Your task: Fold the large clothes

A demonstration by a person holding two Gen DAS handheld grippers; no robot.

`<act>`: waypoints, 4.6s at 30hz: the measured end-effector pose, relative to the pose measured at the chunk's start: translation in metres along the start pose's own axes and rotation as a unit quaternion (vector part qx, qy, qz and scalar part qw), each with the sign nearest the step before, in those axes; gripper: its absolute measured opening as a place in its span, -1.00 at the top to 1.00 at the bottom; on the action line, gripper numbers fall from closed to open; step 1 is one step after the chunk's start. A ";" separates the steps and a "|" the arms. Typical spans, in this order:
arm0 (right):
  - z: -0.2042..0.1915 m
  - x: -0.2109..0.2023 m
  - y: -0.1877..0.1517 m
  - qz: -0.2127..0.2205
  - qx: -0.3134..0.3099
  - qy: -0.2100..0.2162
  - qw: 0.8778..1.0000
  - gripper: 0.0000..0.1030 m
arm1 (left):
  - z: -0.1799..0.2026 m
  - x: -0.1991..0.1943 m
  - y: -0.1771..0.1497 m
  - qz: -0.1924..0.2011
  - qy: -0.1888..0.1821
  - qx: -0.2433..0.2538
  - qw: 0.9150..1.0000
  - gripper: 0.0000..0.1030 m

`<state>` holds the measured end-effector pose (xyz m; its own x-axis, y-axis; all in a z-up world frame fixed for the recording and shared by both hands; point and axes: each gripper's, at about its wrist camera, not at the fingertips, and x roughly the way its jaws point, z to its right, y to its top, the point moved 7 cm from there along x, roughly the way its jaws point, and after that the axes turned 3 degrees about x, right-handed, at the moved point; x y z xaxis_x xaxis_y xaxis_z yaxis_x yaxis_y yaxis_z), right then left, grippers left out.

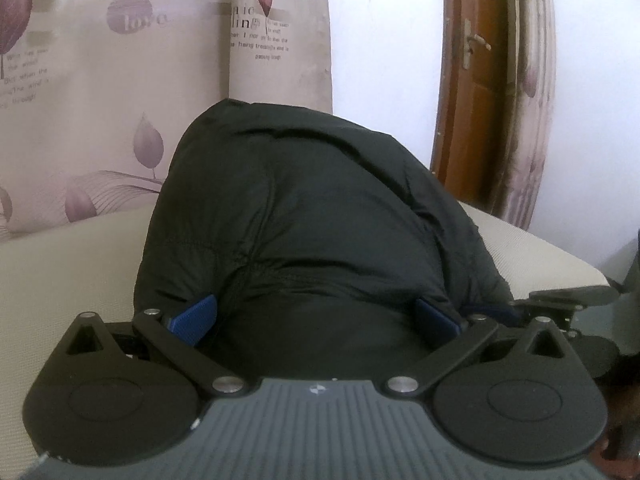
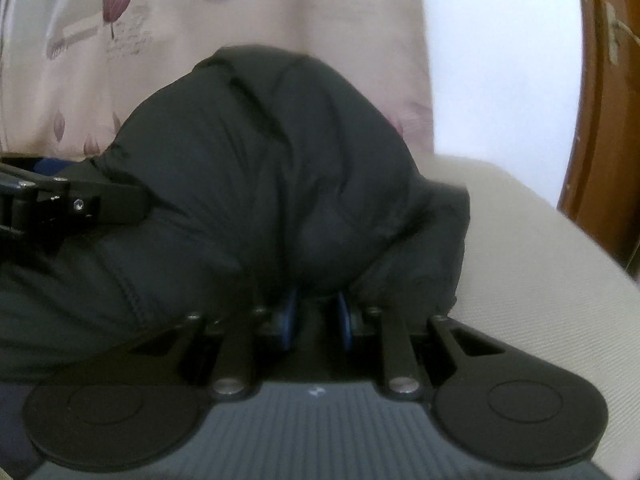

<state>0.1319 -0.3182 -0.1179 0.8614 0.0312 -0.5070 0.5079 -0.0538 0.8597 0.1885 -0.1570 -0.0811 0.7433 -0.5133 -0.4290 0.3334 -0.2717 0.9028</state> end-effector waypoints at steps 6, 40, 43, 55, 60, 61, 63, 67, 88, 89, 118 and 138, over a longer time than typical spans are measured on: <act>0.001 -0.006 -0.010 0.012 0.011 0.006 1.000 0.61 | -0.001 0.004 -0.001 -0.008 0.007 0.003 1.000 -1.00; -0.004 -0.022 -0.002 -0.034 0.006 -0.046 0.998 0.51 | 0.000 -0.006 0.004 -0.033 0.029 -0.001 0.999 -1.00; -0.001 -0.023 -0.001 -0.031 0.012 -0.045 0.998 0.38 | -0.009 -0.022 0.013 -0.015 0.030 -0.016 0.999 -1.00; 0.030 -0.056 0.000 0.037 0.112 -0.029 0.993 -0.61 | -0.104 -0.016 0.026 -0.018 -0.013 -0.113 0.993 -1.00; 0.073 -0.073 0.007 0.041 0.187 -0.027 0.981 -0.94 | -0.127 0.015 0.017 -0.045 -0.065 -0.149 0.986 -1.00; 0.081 -0.069 0.006 0.019 0.206 -0.014 0.978 -0.94 | -0.129 0.019 0.016 -0.045 -0.077 -0.150 0.985 -1.00; 0.094 -0.060 0.002 -0.013 0.247 0.020 0.969 -0.94 | -0.130 0.028 0.014 -0.047 -0.100 -0.151 0.982 -1.00; 0.092 -0.027 -0.013 -0.106 0.324 0.131 0.931 -0.95 | -0.131 0.041 0.005 -0.058 -0.146 -0.187 0.970 -1.00; -0.119 0.029 0.002 -0.164 0.220 0.339 0.900 -0.53 | -0.208 -0.126 -0.092 -0.025 -0.011 -0.279 0.960 -1.00; -0.129 0.031 0.001 -0.169 0.221 0.341 0.898 -0.53 | -0.211 -0.139 -0.097 -0.014 0.006 -0.282 0.959 -0.99; -0.237 0.112 0.087 -0.107 -0.016 0.181 0.977 0.70 | -0.137 -0.142 -0.057 0.067 -0.018 -0.187 0.980 -0.82; -0.233 0.112 0.059 -0.014 -0.032 0.113 0.993 0.66 | -0.128 -0.128 -0.071 0.035 0.006 -0.140 0.990 -0.93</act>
<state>0.2590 -0.0849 -0.1093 0.8214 0.2547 -0.5104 0.5245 0.0144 0.8513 0.1439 0.0316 -0.0860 0.7764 -0.5134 -0.3655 0.4265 0.0012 0.9045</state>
